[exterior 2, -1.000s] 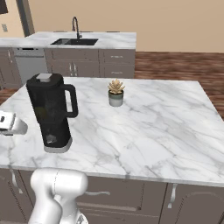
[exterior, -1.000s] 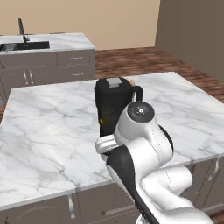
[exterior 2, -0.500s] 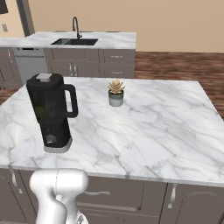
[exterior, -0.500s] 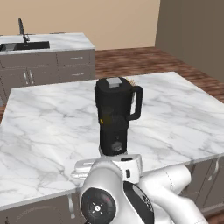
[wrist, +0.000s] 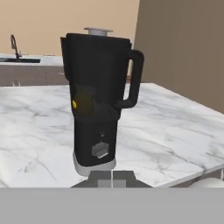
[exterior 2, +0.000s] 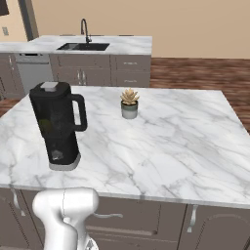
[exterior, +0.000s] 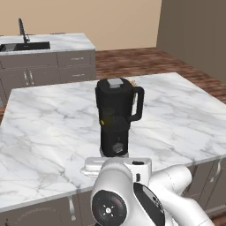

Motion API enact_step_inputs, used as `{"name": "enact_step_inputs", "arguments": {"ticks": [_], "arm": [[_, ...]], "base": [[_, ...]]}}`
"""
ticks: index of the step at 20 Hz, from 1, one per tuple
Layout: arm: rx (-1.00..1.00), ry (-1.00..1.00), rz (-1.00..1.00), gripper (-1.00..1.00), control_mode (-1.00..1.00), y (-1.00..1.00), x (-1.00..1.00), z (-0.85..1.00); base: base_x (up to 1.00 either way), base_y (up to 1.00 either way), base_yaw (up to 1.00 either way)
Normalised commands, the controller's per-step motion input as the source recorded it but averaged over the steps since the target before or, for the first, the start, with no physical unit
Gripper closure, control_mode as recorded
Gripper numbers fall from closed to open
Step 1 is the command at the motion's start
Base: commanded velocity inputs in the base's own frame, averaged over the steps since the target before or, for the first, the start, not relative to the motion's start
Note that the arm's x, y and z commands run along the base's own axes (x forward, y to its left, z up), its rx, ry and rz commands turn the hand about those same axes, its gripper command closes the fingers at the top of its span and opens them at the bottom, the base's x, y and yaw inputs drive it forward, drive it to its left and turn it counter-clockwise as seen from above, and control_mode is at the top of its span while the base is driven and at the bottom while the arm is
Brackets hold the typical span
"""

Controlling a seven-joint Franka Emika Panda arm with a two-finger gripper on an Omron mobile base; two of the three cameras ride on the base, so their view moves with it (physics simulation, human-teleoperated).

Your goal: Grab the garlic and lemon from the fridge, place them in the blender, close the lid, and turn on the blender to create a marinade.

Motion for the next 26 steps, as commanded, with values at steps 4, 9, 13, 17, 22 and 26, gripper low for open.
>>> {"name": "enact_step_inputs", "arguments": {"ticks": [4, 9, 13, 17, 22, 26], "arm": [[0.0, 0.0, 0.0, 1.0, -1.0, 0.0, 0.0, 0.0], [0.0, -0.04, -0.01, 1.0, -1.0, -0.08, 0.11, -0.15], [0.0, -0.17, -0.01, 1.0, -1.0, -0.31, 0.38, -0.32], [0.0, -0.1, -0.02, 1.0, -1.0, -0.33, 0.52, -0.36], [0.0, -0.09, 0.0, 1.0, -1.0, -0.37, 0.43, -0.49], [0.0, -0.09, 0.0, 1.0, -1.0, -0.33, 0.52, -0.42]], "base": [[0.0, 0.0, 0.0], [0.0, 0.0, 0.0], [0.0, 0.0, 0.0], [0.0, 0.0, 0.0], [0.0, 0.0, 0.0], [0.0, 0.0, 0.0]]}}
